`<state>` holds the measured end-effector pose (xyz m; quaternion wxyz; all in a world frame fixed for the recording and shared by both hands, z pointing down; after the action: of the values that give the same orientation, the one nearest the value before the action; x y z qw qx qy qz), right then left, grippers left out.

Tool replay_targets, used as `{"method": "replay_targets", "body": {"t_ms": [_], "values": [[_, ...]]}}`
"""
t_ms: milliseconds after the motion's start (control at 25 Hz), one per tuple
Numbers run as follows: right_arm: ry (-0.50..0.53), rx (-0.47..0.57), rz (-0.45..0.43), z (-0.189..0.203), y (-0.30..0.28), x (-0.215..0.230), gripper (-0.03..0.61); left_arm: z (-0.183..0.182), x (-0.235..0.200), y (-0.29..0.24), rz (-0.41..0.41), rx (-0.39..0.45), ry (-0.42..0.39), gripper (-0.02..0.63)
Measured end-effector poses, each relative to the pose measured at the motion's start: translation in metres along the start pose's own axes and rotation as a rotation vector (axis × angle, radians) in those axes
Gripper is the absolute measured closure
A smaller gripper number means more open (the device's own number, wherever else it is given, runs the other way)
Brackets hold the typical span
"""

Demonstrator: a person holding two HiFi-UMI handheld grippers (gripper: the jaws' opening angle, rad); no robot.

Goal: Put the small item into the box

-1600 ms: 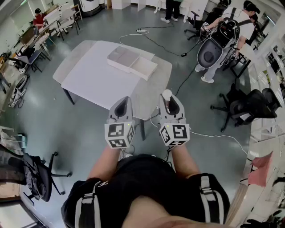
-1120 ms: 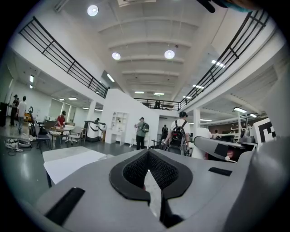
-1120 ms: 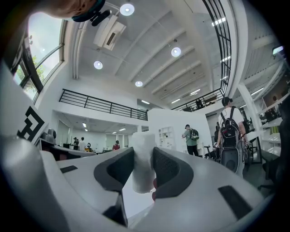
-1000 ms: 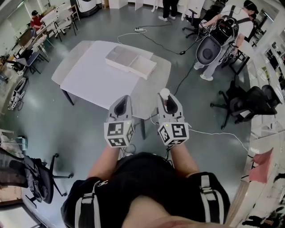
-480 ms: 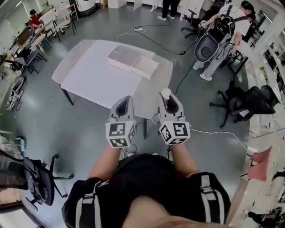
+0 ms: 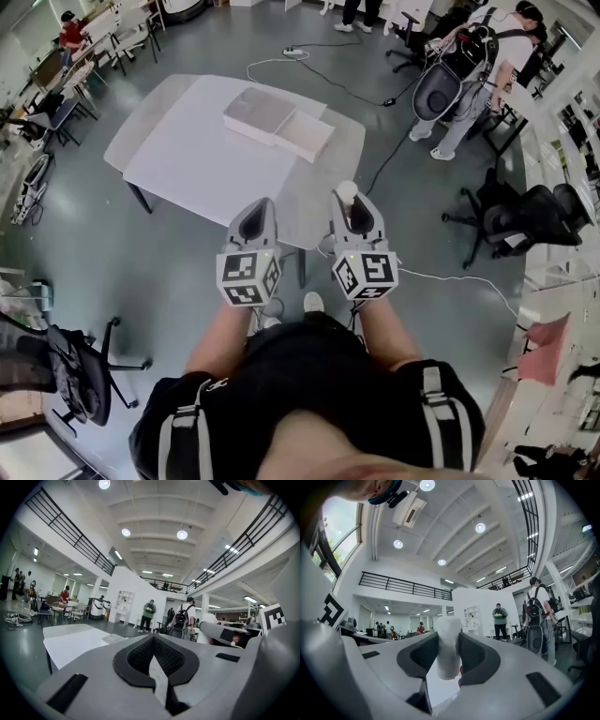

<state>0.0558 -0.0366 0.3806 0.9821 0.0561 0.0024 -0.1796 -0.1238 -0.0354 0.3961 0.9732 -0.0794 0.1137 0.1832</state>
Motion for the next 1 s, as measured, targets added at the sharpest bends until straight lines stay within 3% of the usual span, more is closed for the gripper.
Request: {"method": "replay_targets", "body": {"t_ms": [480,1000], "values": [[-0.007,-0.048,-0.085,0.032,-0.082,0.056,0.453,0.004,-0.001,-0.061,-0.097,-0.019,-0.026,0.607],[0.207,-0.246,-0.224,0.114,-0.219,0.089,0.453,0.014,-0.031,-0.101,-0.217,-0.05,-0.005,0.607]]}}
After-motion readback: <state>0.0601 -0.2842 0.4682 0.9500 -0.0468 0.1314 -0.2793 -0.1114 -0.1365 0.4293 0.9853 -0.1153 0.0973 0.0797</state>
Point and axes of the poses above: the fingertips, and each gripper's own axes: y backward along the fingers, x to its right, z out of its underside, the point moved 5 cm from there along y, backward along the fingers, and after that the axes turned 6 degrees about y, right-handed, at the moved point
